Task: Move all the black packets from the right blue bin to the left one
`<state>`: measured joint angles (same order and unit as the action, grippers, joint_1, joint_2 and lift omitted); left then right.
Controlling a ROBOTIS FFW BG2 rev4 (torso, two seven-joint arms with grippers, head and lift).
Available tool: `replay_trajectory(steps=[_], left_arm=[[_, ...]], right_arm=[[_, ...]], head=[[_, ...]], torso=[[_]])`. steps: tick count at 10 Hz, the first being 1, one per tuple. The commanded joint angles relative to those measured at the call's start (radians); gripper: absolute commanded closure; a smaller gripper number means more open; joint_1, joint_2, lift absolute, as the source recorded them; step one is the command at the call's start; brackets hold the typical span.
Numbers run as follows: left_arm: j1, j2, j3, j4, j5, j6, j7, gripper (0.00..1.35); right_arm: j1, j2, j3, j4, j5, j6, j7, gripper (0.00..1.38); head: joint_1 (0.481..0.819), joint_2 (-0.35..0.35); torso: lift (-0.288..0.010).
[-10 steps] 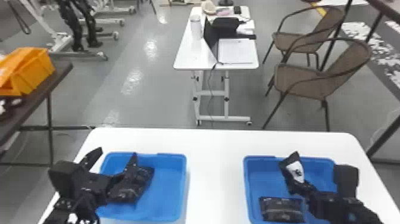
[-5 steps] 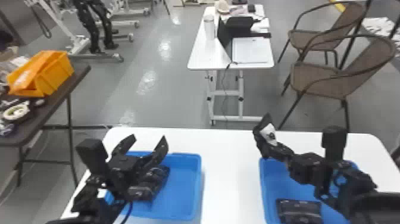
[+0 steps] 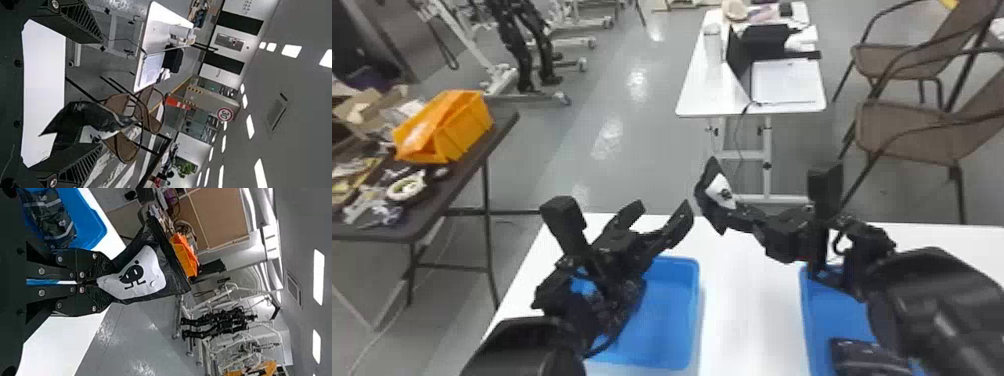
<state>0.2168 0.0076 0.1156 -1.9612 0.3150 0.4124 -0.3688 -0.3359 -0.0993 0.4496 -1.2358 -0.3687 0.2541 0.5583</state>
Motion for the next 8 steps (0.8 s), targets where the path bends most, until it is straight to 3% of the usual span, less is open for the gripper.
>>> replay_trajectory(steps=[1,5,6,7,8], left_arm=[[-0.022,0.002,-0.017,0.013,0.001,0.0,-0.004,0.08],[-0.076,0.014,-0.062,0.041,-0.01,-0.003,-0.001,0.1],[-0.077,0.014,-0.063,0.045,-0.005,-0.003,-0.001,0.31],[-0.07,0.012,-0.057,0.041,-0.011,0.002,0.007,1.0],[-0.045,0.011,-0.06,0.03,-0.016,-0.027,0.059,1.16]], right_arm=[[-0.043,0.003,0.06,0.024,-0.058,-0.006,0.009,1.14],[-0.135,0.003,0.193,0.098,-0.174,-0.019,0.086,1.14],[-0.135,0.003,0.195,0.102,-0.184,-0.019,0.089,1.14],[-0.135,0.003,0.195,0.108,-0.19,-0.022,0.091,1.14],[-0.133,0.004,0.195,0.111,-0.193,-0.032,0.092,1.13]], head=[[0.695,0.24],[0.695,0.271],[0.695,0.279],[0.695,0.281],[0.695,0.282]], torso=[[0.0],[0.0],[0.0],[0.0],[0.0]])
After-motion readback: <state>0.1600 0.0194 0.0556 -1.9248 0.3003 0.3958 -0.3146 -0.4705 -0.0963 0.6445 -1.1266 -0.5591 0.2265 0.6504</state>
